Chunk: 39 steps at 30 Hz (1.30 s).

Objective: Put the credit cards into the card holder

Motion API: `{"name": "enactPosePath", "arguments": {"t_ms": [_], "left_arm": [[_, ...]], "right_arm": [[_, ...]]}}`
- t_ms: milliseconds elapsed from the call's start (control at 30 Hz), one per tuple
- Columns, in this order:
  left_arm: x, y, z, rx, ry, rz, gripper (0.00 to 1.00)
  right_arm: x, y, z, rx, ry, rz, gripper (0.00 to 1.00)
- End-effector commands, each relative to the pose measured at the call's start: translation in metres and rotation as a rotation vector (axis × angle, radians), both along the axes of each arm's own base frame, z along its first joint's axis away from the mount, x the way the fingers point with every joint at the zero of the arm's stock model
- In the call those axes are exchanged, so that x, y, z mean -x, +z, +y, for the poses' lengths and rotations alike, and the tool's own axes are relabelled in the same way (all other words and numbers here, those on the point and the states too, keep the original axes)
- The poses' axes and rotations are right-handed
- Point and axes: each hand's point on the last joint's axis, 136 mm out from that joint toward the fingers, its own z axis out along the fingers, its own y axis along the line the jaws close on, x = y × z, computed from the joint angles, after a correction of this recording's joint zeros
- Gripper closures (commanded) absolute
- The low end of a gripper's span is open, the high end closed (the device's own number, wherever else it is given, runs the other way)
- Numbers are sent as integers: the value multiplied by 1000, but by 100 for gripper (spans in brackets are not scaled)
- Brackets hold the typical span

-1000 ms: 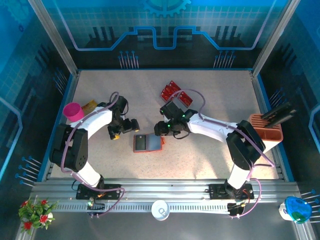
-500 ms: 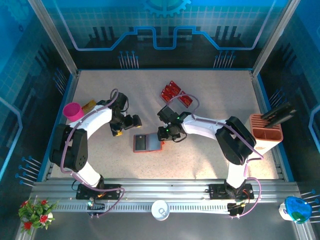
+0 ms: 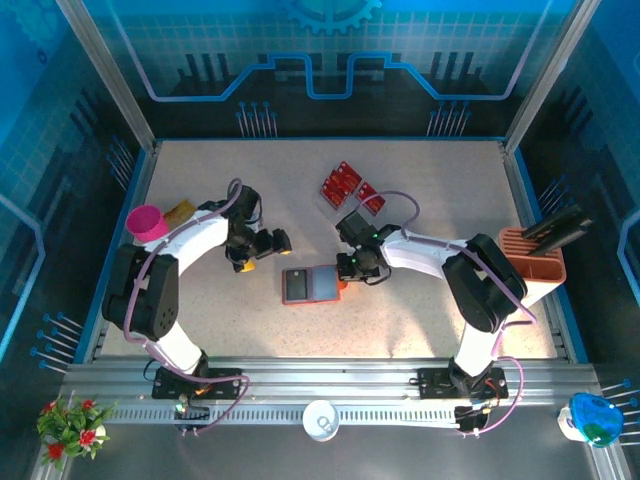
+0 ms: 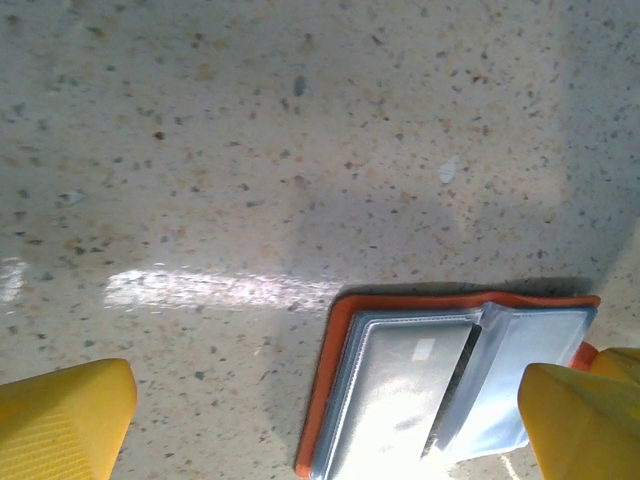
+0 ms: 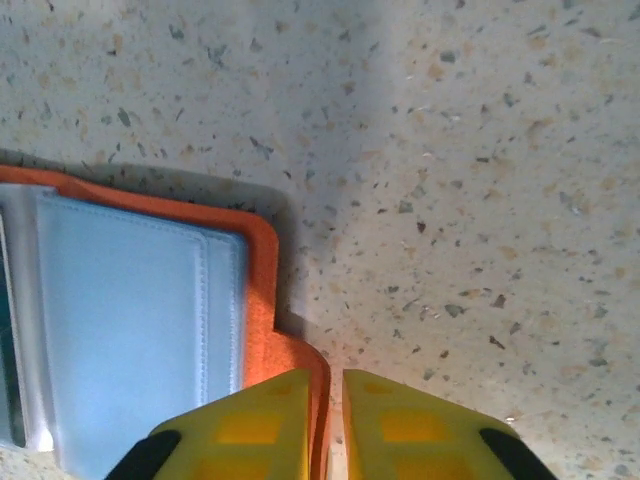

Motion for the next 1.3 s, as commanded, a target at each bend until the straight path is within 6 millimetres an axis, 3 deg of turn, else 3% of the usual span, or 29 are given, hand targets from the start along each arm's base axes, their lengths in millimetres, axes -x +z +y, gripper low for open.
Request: {"name": "enactPosePath", "arguments": {"t_ms": [0,200,367,567,700,1000,1267], "left_arm": [[0,2,-14,53,-9,5,1],[1,3,-24,100,5,-7,1],[3,0,-29,133,25,-6,1],[5,-1,-34,160,47,-5,1],[7,0,-36,164,49,-9,1],[10,-1,-43,165,39,-8,1],[14,-7,-48,155,24,2,1]], "right_arm": [[0,21,1,-32,8,-33,75],[3,56,3,-95,-19,-99,76],[11,58,22,-124,16,-94,88],[21,39,51,-136,72,-59,95],[23,29,59,-130,87,-46,97],[26,21,52,-109,89,-42,100],[37,-16,32,-60,58,19,100]]}}
